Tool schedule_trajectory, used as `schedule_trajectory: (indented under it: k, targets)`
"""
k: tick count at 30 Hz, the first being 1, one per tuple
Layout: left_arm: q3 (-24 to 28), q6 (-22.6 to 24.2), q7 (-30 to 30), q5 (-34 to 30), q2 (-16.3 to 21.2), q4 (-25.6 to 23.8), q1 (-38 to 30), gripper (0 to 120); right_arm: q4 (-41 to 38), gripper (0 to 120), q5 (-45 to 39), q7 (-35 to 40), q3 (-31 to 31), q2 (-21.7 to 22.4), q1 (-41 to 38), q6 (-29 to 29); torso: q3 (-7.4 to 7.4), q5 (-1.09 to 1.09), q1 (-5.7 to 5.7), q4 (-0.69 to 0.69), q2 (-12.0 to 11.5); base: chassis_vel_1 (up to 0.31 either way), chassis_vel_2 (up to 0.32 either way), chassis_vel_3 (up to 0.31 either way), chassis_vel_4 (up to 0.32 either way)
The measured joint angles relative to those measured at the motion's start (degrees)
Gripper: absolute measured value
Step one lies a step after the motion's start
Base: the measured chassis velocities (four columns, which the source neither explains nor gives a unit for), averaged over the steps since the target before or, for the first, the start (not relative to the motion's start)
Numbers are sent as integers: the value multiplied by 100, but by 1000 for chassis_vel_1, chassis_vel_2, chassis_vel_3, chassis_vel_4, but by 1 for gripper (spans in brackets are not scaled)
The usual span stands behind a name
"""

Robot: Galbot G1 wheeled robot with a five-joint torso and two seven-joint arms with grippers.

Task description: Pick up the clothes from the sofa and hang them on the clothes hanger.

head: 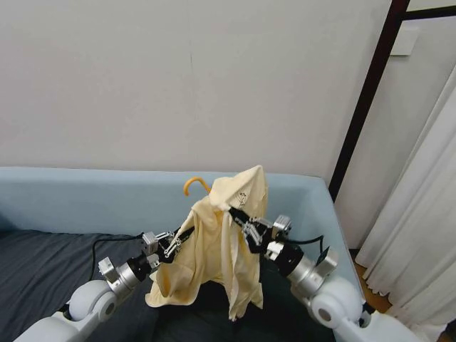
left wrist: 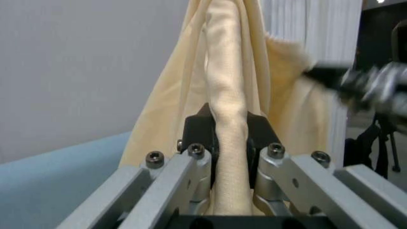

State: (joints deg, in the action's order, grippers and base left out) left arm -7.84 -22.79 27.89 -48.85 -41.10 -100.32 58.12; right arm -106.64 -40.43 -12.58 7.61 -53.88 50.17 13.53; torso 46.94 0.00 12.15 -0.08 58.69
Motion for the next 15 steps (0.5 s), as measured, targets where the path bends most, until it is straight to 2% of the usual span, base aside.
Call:
schedule_trajectory:
  k: [7,15]
  targets:
    - [-90,-102,-1,-10,173,-164,71,7,444,0,481,-75,-138,-157,143,272,0,-1,0,0,0,0,0,0,0]
    - [-155,-133,3,-51,407,-124,51,7,420,0,454,-805,-496,30,546,421,0,-2,0,-1,0,0,0,0,0]
